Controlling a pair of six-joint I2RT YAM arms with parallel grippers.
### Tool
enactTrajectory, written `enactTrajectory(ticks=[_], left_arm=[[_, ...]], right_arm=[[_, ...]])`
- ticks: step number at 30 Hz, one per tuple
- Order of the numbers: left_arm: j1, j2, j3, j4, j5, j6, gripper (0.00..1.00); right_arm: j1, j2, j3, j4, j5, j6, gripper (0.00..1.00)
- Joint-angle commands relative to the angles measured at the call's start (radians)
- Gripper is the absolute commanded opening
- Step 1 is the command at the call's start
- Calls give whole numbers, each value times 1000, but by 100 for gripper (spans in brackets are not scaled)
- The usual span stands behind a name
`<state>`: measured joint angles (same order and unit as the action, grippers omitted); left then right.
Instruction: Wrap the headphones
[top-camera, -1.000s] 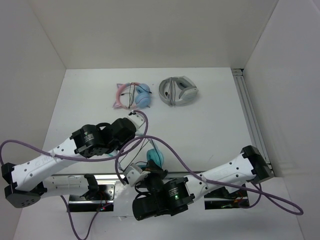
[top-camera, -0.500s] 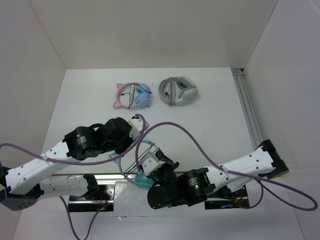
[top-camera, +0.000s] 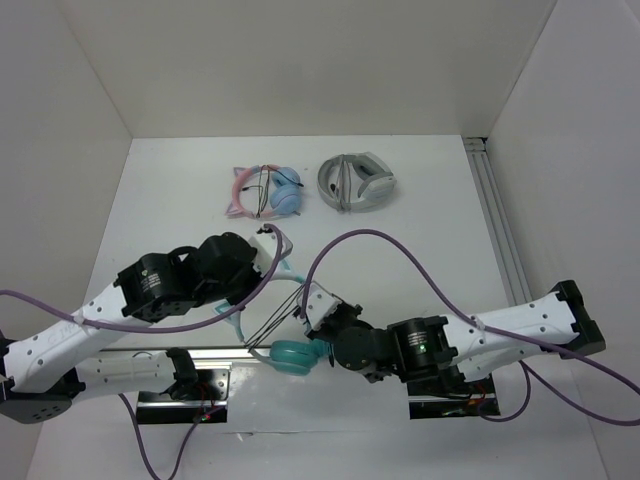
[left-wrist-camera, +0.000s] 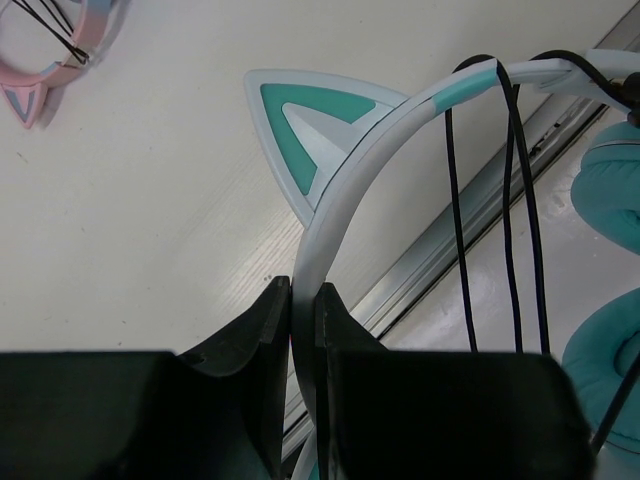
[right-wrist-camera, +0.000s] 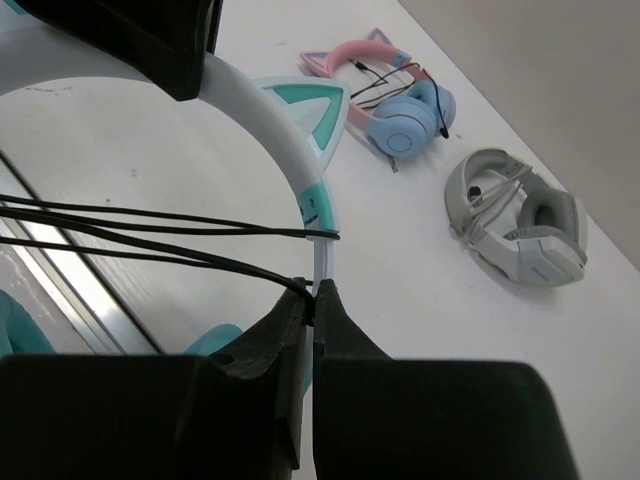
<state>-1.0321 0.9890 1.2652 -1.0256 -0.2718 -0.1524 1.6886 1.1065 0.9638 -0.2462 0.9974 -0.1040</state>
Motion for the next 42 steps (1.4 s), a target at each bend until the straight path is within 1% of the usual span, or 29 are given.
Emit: enactTrajectory(ticks=[1, 6, 8, 10, 12, 21, 27, 31, 33, 36, 37, 38, 39, 40, 42], left_arm=[[-5, -38, 42, -8, 75, 33, 0], [-5, -9, 20, -18, 86, 33, 0], [-5, -9, 20, -18, 95, 33, 0], [-5, -9, 20, -18, 105, 33, 0], [-5, 0, 20, -18, 115, 33, 0], [-5, 28, 31, -27, 124, 33, 0], [-5, 17, 62, -37, 134, 42, 0], [-5, 17, 72, -48, 167, 42, 0], [-5, 17, 83, -48, 177, 51, 0], [-5, 17, 102, -57, 177, 51, 0], [-5, 26, 115, -57, 166, 51, 0], [-5, 27, 125, -67, 166, 51, 0], [-5, 40, 143, -67, 166, 51, 0], [-5, 49, 143, -76, 175, 51, 0], [-5, 59, 157, -76, 175, 51, 0]], right_arm=[[-17, -22, -8, 87, 78, -49, 3], [-7, 19, -17, 133, 179, -95, 0], [3, 19, -28, 191, 219, -137, 0], [13, 19, -37, 209, 219, -167, 0], [13, 19, -51, 267, 210, -233, 0], [22, 32, -42, 260, 227, -309, 0], [22, 12, -76, 260, 257, -309, 0], [22, -8, -86, 251, 257, -289, 0], [22, -8, -96, 239, 257, -278, 7], [13, -30, -96, 214, 257, -251, 9], [13, -39, -96, 205, 257, -250, 15], [2, -39, -106, 205, 257, -250, 18], [2, -48, -106, 205, 248, -237, 18], [-9, -59, -106, 181, 236, -227, 21], [-9, -68, -106, 171, 236, -215, 22]])
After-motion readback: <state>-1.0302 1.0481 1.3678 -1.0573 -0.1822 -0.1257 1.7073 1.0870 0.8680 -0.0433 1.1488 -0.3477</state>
